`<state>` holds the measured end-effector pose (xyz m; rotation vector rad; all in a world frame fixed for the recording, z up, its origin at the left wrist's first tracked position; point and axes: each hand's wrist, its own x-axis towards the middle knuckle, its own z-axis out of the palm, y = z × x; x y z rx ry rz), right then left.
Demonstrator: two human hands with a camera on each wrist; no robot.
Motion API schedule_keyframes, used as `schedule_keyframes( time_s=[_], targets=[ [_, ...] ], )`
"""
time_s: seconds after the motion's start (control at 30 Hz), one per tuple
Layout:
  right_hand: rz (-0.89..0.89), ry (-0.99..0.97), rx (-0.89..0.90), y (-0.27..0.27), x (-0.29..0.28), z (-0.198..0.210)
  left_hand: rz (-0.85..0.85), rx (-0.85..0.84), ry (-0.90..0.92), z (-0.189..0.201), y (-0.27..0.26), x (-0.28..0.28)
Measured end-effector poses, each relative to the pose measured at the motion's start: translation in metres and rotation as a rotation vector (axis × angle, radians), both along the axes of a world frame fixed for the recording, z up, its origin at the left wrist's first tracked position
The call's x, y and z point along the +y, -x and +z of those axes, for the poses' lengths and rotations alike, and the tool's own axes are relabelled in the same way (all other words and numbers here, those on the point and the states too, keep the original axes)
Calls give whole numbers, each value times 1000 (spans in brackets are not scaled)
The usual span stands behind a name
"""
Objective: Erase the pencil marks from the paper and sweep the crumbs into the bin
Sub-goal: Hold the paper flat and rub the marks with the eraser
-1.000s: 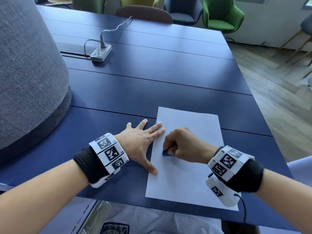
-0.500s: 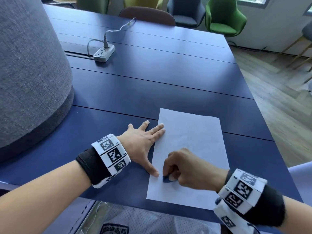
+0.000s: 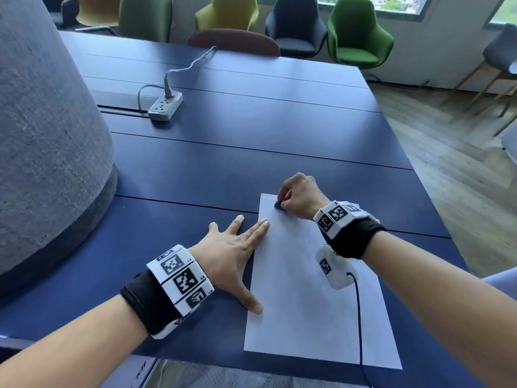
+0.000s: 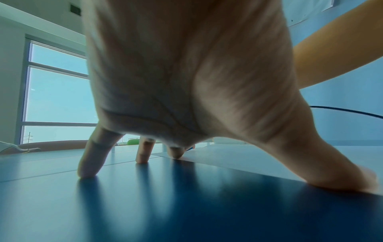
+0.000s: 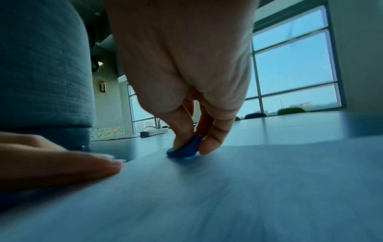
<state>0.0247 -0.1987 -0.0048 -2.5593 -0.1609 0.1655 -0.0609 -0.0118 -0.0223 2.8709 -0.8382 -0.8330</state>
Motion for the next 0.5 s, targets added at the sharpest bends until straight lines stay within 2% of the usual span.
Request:
schedule_keyframes(
  time_s=[0.17, 0.33, 0.5],
  targets=[
    [161, 20, 63, 22, 1, -1, -17, -9, -7, 0, -1, 0],
    [57, -5, 40, 7, -11, -2, -94, -56, -71, 5, 5, -5],
    [57, -70, 82, 14, -20, -9, -50, -250, 81, 10, -8, -13]
  ],
)
